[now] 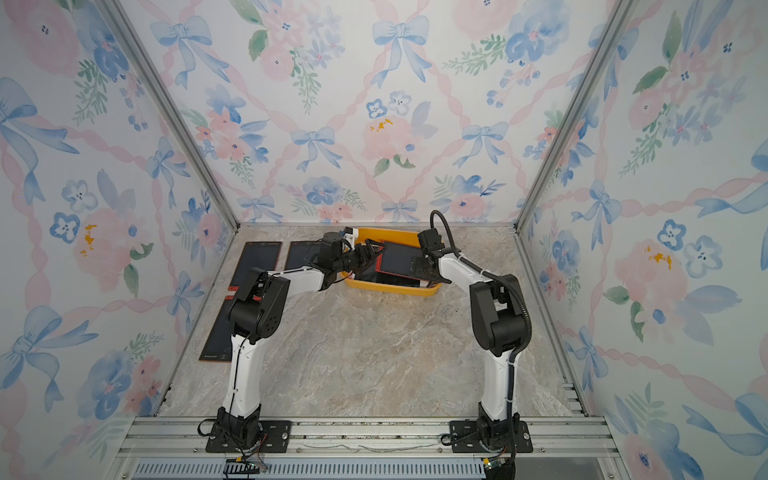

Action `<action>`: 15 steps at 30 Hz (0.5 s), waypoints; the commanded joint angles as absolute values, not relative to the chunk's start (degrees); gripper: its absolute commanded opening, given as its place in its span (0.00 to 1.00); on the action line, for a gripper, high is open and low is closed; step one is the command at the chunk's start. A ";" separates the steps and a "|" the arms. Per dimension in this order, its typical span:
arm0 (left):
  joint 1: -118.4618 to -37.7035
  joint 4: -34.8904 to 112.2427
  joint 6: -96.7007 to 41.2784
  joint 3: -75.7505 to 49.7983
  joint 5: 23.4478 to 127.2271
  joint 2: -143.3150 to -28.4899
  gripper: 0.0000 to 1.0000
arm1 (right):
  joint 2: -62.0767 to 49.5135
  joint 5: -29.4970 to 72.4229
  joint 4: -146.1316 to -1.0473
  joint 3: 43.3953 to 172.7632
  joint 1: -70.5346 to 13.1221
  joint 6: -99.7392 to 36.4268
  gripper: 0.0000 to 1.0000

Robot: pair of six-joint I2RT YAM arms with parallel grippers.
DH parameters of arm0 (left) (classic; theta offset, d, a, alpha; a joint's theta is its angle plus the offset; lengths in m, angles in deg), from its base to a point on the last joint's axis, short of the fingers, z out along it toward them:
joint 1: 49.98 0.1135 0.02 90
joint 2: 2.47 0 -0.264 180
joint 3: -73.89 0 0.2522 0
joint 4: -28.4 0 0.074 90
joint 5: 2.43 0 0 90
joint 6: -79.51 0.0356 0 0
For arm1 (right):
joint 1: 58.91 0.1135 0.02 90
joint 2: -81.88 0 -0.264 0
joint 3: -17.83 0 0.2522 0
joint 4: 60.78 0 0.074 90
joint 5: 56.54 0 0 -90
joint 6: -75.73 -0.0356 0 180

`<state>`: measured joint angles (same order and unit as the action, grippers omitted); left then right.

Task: Take out the writing tablet from the storage box
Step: Pick up the writing tablet from the storage box.

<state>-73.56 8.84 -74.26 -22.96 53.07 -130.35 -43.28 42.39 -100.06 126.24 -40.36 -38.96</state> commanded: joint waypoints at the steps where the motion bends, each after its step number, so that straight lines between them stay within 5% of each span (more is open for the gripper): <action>1: -77.32 -1.23 -81.79 -22.62 40.66 -128.81 0.98 | -42.66 34.00 -94.68 125.16 -37.99 -39.41 0.97; 15: -78.99 -9.25 -89.17 -24.47 39.12 -133.01 0.98 | -39.47 33.89 -92.16 121.32 -39.13 -39.54 0.97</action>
